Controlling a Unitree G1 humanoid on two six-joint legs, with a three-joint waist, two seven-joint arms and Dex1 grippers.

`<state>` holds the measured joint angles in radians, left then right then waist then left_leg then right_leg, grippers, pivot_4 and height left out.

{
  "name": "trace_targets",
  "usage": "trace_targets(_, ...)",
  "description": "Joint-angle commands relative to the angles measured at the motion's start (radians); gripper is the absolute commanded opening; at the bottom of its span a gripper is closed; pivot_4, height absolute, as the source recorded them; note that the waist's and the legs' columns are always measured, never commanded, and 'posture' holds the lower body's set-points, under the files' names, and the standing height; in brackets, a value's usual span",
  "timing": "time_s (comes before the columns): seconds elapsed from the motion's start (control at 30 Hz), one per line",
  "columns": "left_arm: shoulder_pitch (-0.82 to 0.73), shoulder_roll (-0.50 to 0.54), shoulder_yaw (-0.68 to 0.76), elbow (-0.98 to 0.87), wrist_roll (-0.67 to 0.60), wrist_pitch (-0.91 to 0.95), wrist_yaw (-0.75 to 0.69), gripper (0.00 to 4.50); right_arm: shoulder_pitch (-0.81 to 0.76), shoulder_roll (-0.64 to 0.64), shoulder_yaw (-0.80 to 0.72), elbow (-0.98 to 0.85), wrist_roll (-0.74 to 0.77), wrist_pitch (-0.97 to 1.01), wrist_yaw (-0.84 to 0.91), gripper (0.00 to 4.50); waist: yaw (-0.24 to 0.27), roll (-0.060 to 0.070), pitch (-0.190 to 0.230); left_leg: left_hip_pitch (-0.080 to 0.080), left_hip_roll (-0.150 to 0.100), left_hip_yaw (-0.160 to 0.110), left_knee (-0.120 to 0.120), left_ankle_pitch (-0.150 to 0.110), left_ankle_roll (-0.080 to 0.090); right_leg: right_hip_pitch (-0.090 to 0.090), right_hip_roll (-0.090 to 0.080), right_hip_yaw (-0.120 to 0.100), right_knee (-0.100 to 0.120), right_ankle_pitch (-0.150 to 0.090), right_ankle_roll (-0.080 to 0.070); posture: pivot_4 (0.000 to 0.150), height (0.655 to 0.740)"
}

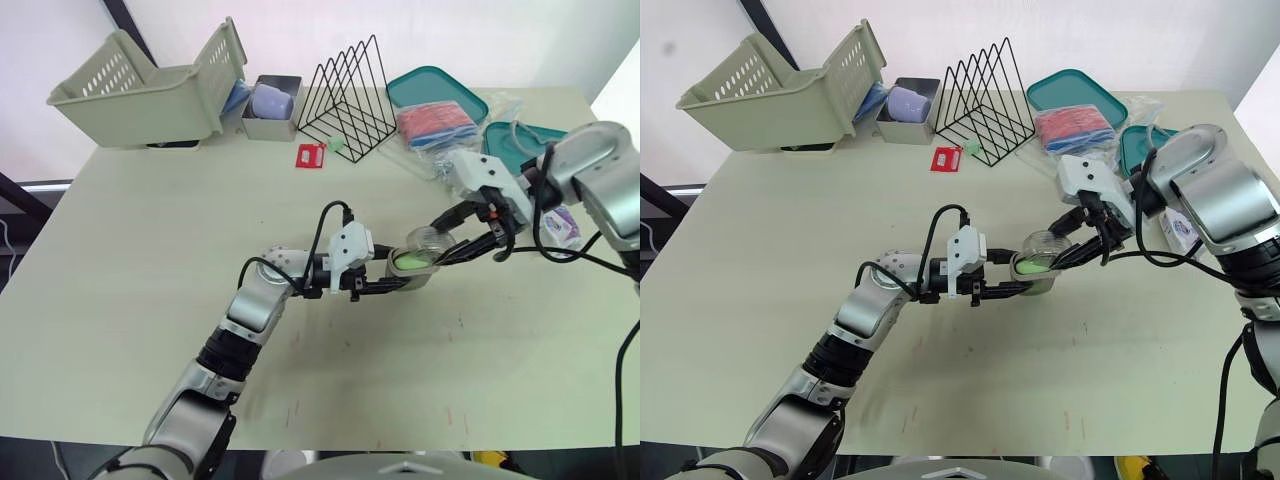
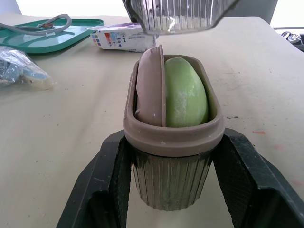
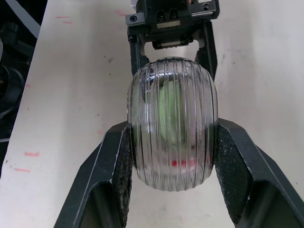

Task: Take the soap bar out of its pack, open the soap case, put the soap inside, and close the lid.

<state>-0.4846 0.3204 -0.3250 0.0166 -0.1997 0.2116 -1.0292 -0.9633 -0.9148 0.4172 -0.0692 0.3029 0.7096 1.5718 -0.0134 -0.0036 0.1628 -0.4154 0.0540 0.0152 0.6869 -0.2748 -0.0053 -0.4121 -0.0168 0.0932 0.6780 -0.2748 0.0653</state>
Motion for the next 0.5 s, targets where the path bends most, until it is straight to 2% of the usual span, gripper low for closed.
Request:
trace_targets(0.03,-0.010,-0.007,0.005,-0.033,-0.013,-0.006,0.000,2.02,0.001,0.006,-0.017,-0.020,-0.025,-0.042,-0.015,1.81,0.000,0.000,0.000,0.000,0.000,0.000,0.000,0.000,0.000,0.000,0.000,0.000,0.000,0.000,0.000,0.150,0.7400)
trace_targets(0.5,-0.012,-0.005,0.010,-0.034,-0.015,-0.001,0.004,2.02,0.024,0.075,-0.014,0.001,-0.067,-0.084,-0.052,1.81,-0.002,0.000,0.000,0.001,0.000,0.000,0.000,0.000,0.000,0.000,0.000,0.000,0.000,0.000,0.000,0.150,0.7400)
